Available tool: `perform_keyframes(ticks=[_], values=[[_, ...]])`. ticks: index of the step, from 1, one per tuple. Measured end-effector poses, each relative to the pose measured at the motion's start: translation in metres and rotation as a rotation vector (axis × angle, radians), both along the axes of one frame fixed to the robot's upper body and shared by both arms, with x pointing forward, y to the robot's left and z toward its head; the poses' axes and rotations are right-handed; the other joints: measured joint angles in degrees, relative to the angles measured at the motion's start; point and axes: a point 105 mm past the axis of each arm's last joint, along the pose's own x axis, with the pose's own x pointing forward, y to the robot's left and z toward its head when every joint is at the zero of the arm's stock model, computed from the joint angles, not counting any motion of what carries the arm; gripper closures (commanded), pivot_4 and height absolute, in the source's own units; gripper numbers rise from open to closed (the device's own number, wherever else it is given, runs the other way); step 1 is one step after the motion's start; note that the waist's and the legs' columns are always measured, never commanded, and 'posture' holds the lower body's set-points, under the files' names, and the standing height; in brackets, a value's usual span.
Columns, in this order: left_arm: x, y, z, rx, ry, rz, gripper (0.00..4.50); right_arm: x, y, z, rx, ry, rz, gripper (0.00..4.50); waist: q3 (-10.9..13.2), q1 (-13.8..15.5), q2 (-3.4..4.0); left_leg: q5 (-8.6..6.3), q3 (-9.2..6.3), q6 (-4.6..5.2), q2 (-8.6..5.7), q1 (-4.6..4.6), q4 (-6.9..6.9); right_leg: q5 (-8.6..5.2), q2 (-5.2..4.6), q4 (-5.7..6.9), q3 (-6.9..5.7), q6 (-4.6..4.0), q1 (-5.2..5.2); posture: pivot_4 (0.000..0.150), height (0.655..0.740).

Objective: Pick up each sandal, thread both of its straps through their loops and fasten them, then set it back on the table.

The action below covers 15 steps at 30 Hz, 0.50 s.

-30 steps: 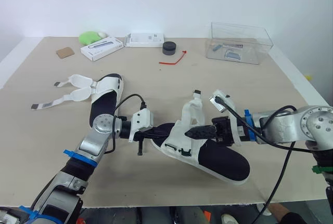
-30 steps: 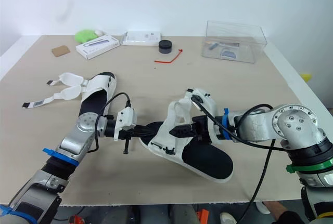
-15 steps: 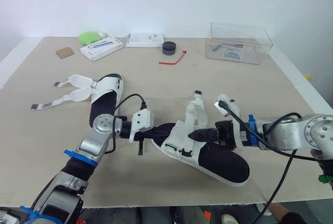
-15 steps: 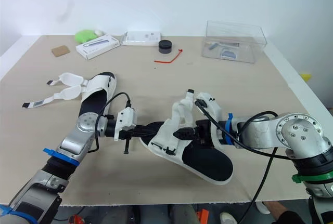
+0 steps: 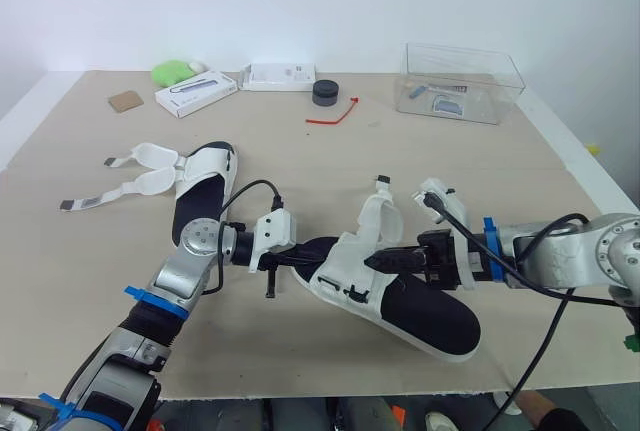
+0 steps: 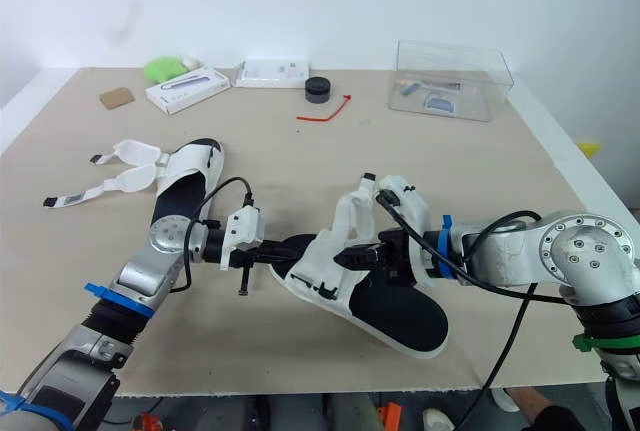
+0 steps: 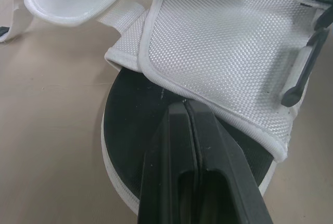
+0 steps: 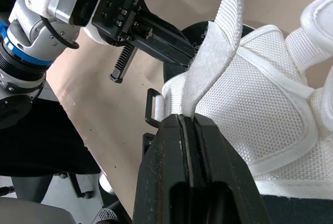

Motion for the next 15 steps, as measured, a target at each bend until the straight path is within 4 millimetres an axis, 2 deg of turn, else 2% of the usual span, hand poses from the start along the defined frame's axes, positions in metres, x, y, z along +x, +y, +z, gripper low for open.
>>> perform_keyframes(ticks=[4,15], values=[[0.0009,-0.0001,-0.0004,0.000,0.002,0.004,4.50,-0.0001,0.0087,-0.0045,0.019,0.014,0.013,4.48,0.0,0.0,0.00,0.00,-0.01,0.00,0.04,0.01,0.00,0.01,0.01,0.00,0.00,-0.01,0.00,0.150,0.7400],[0.0012,0.0000,-0.0005,0.001,0.003,0.005,4.50,-0.0005,0.0080,-0.0050,0.008,0.015,0.015,4.48,0.0,0.0,0.00,0.00,0.00,0.00,0.04,0.01,0.00,0.01,0.00,0.00,0.00,-0.02,0.00,0.150,0.7400]])
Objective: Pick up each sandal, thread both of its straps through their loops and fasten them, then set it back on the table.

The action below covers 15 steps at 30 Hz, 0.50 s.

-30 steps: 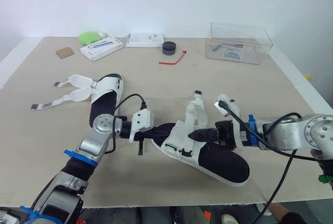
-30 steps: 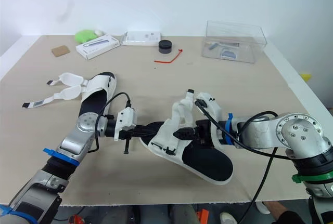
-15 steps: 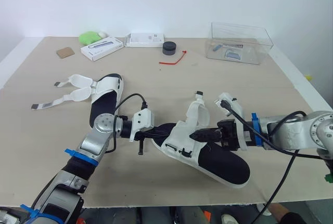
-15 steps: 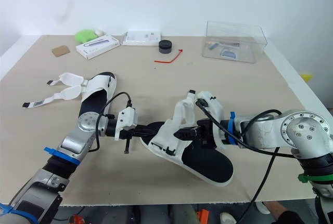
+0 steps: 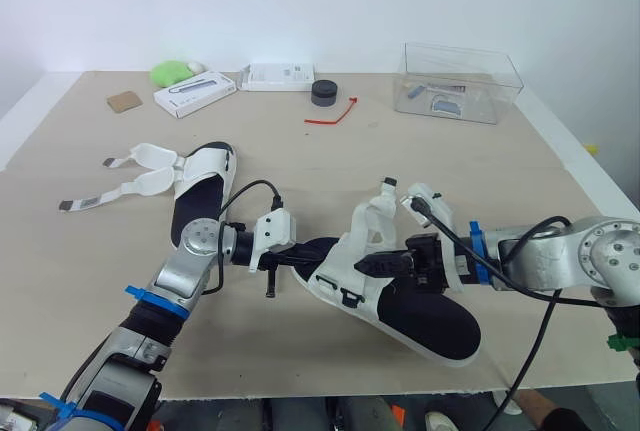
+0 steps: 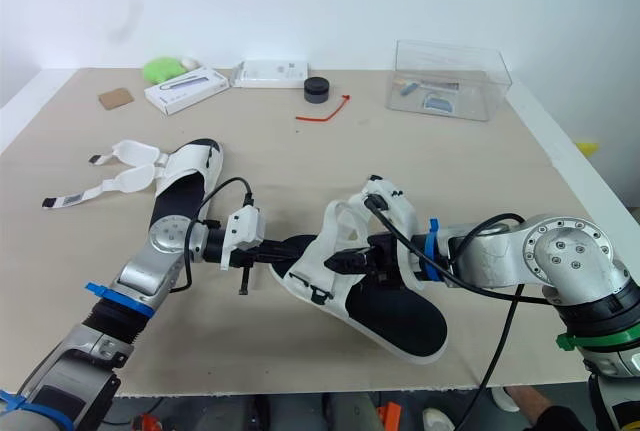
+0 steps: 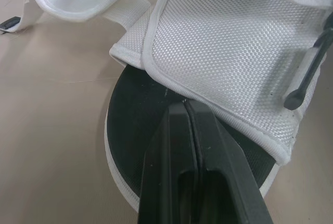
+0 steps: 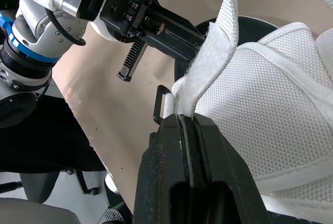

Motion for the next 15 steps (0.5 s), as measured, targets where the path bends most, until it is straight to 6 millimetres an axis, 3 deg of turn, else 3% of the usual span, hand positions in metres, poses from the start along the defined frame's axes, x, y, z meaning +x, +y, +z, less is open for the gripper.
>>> perform_keyframes(ticks=[7,11,15], values=[[0.000,0.000,0.000,-0.001,-0.007,-0.005,4.50,-0.003,-0.002,0.001,-0.004,0.002,0.009,4.48,0.0,0.0,0.00,0.00,0.01,0.00,-0.01,0.00,0.00,0.00,0.00,0.00,0.00,0.00,0.00,0.150,0.7400],[0.000,0.000,-0.001,0.004,-0.006,-0.002,4.50,-0.007,-0.001,0.000,-0.028,-0.009,0.029,3.21,0.0,0.0,0.00,0.00,0.00,0.00,-0.01,-0.01,0.00,0.00,0.00,0.00,0.00,0.00,0.00,0.150,0.7400],[0.001,0.000,0.000,0.006,-0.008,-0.001,4.50,-0.011,-0.004,0.005,-0.084,-0.043,0.052,1.34,0.0,0.0,0.01,0.00,0.00,0.00,0.00,0.00,0.01,0.01,-0.04,0.00,-0.01,0.01,0.00,0.150,0.7400]])
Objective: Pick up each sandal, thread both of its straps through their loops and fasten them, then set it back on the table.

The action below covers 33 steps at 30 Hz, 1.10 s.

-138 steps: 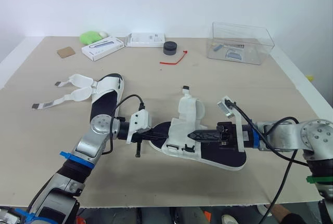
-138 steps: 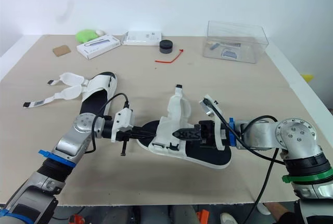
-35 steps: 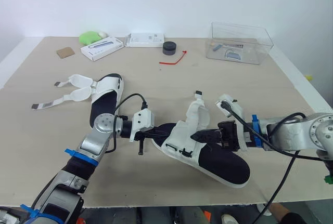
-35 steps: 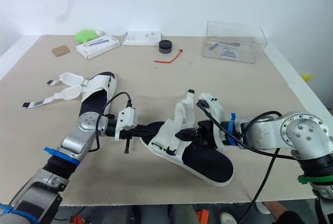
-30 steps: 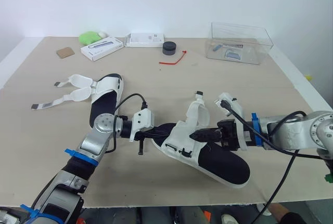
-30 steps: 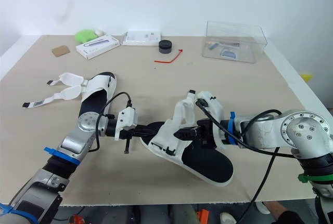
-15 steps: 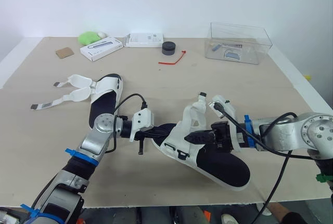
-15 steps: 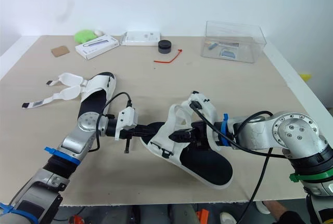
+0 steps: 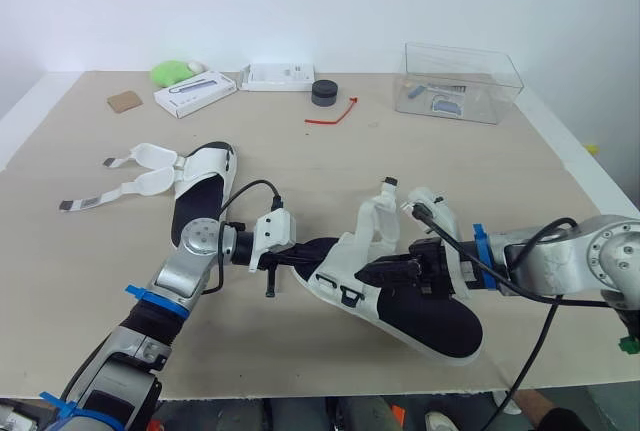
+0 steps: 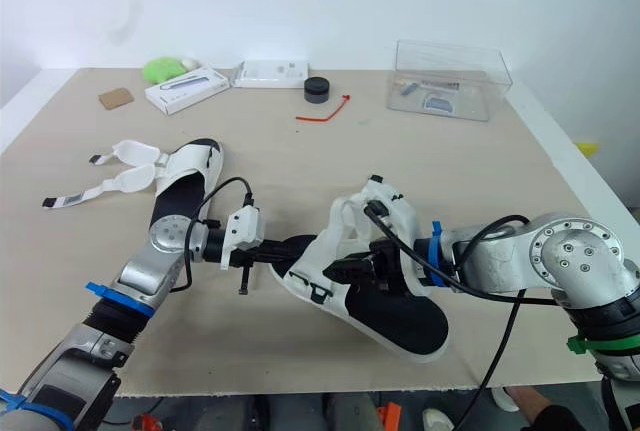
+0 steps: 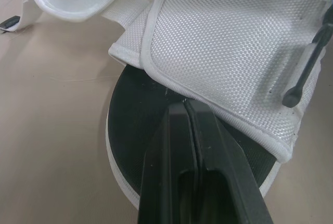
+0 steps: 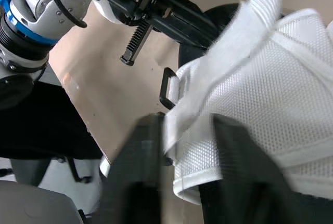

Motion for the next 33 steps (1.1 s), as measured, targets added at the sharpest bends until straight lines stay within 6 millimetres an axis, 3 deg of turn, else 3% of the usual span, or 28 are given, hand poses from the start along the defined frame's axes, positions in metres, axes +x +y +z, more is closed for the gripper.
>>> perform_keyframes(ticks=[9,12,14,25,33], values=[[0.000,0.000,0.000,0.002,0.007,0.000,4.50,-0.008,-0.037,0.008,-0.092,-0.047,0.048,1.34,0.0,0.0,0.01,0.00,0.02,0.00,0.02,0.02,0.01,-0.04,-0.01,-0.02,0.01,0.08,0.01,0.150,0.7400],[-0.001,0.002,0.003,0.003,0.014,0.000,4.50,-0.024,-0.047,-0.012,-0.134,-0.019,0.123,1.34,0.0,0.1,0.01,0.00,-0.04,0.00,0.05,-0.01,0.01,-0.18,0.03,-0.02,-0.05,0.29,-0.01,0.150,0.7400],[-0.001,0.005,0.004,0.007,0.022,0.008,4.50,-0.026,-0.043,-0.021,-0.138,-0.050,0.170,1.34,0.0,0.0,0.03,0.00,0.02,0.00,0.08,0.02,0.03,-0.18,0.07,-0.02,0.01,0.31,-0.02,0.150,0.7400],[-0.008,0.020,0.007,0.013,0.057,0.061,4.50,0.031,-0.026,-0.027,-0.076,-0.318,0.143,1.34,0.0,0.0,0.04,0.05,0.13,-0.03,0.08,0.09,0.15,0.03,0.27,0.04,0.12,0.27,-0.01,0.150,0.7400],[0.003,0.027,0.012,-0.007,0.025,0.152,4.50,0.050,-0.013,-0.029,-0.062,-0.335,0.185,1.34,0.0,0.0,0.04,0.04,0.14,-0.02,0.04,0.06,0.15,0.18,0.24,0.04,0.12,-0.02,-0.02,0.150,0.7400]])
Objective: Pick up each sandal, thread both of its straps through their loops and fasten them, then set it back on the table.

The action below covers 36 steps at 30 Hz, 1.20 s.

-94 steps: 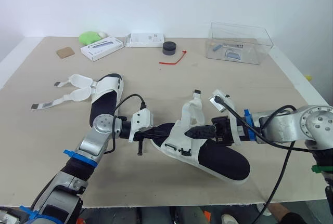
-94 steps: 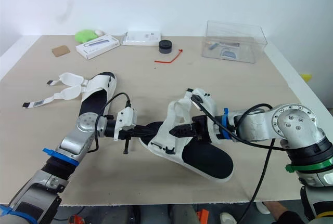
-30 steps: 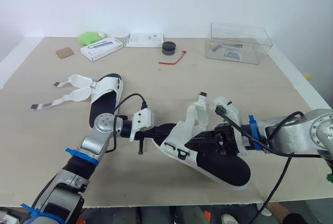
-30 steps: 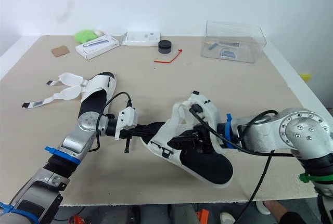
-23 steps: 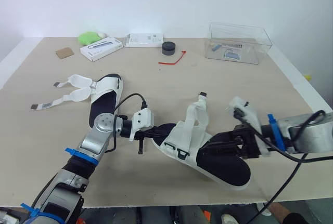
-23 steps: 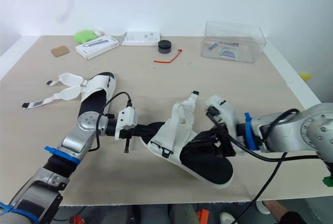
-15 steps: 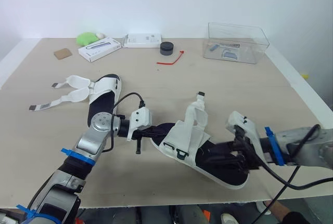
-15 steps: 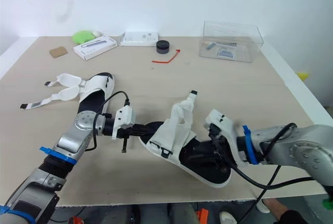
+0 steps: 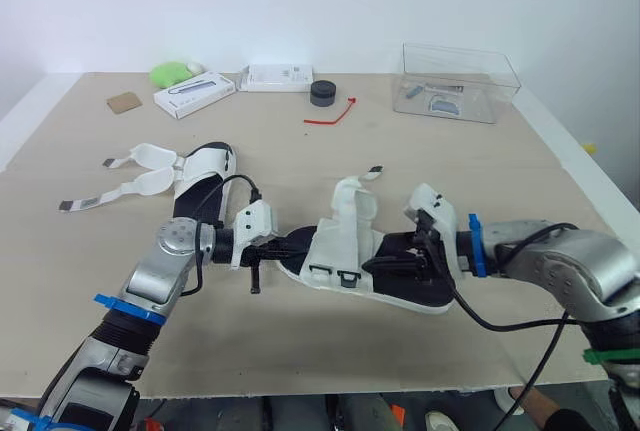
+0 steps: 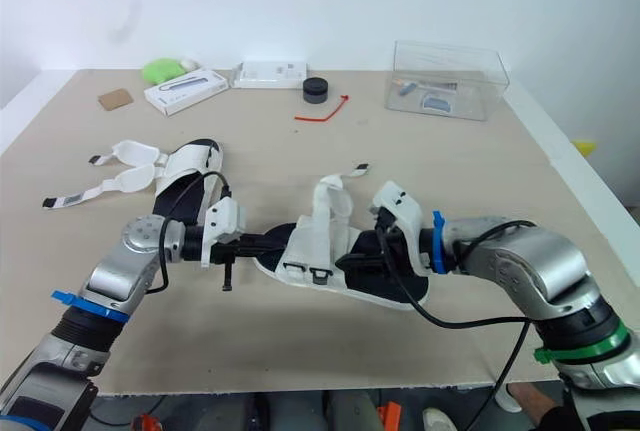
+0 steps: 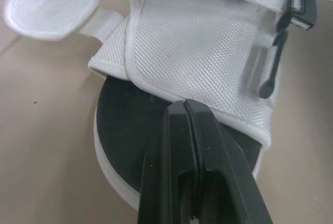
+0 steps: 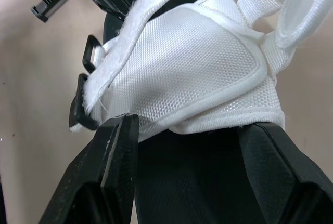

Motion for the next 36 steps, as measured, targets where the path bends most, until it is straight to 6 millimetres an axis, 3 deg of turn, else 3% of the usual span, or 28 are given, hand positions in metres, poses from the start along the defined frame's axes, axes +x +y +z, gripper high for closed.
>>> perform_keyframes(ticks=[10,15,21,24,27,29,32,36], values=[[0.009,0.006,0.003,-0.012,-0.023,0.078,4.50,0.037,0.023,0.007,-0.016,-0.072,0.103,1.34,0.0,0.0,0.01,0.00,0.14,0.00,-0.01,0.04,0.00,0.10,0.02,0.01,-0.03,-0.04,-0.02,0.150,0.7400],[0.010,0.008,0.000,-0.013,-0.019,0.103,4.50,0.042,0.024,0.006,-0.021,-0.072,0.116,1.34,0.0,0.0,0.01,0.00,0.15,0.00,-0.05,0.01,0.00,0.10,-0.08,0.01,-0.05,-0.03,-0.02,0.150,0.7400],[0.008,0.005,-0.004,-0.023,-0.016,0.117,4.50,0.043,0.009,0.010,-0.041,-0.071,0.111,1.34,0.0,0.1,0.01,0.00,0.13,0.00,-0.09,0.02,0.01,0.12,-0.13,0.01,-0.07,-0.01,0.00,0.150,0.7400],[0.009,0.005,-0.004,-0.024,-0.010,0.123,4.50,0.042,-0.016,0.011,-0.050,-0.057,0.039,1.34,0.0,0.2,0.01,0.00,0.09,0.00,-0.14,0.00,0.01,0.11,-0.18,0.00,-0.09,0.00,0.01,0.150,0.7400],[0.009,0.005,-0.004,-0.023,-0.007,0.126,4.50,0.031,-0.039,0.012,-0.028,-0.009,-0.036,1.34,0.0,0.2,0.01,-0.01,0.09,0.01,-0.16,-0.02,0.00,0.10,-0.21,0.00,-0.05,0.01,0.00,0.150,0.7400],[0.010,0.005,-0.004,-0.021,-0.008,0.126,4.50,0.022,-0.040,0.020,0.032,0.030,-0.046,1.34,0.0,0.2,0.02,-0.01,0.05,0.01,-0.15,-0.01,0.01,0.11,-0.19,0.00,0.02,0.01,0.01,0.150,0.7400],[0.010,0.005,-0.004,-0.019,-0.004,0.116,4.50,-0.007,-0.033,0.043,0.156,0.121,0.005,1.34,0.0,0.2,0.03,0.00,-0.08,0.01,-0.12,0.03,0.01,0.11,-0.16,0.02,-0.04,0.00,0.07,0.150,0.7400],[0.011,0.005,-0.004,-0.010,-0.009,0.111,4.50,-0.034,-0.015,0.040,0.218,0.226,0.059,1.34,0.0,0.2,-0.02,0.00,-0.10,0.00,-0.11,0.06,0.02,0.10,-0.14,0.02,-0.06,0.00,0.12,0.150,0.7400]])
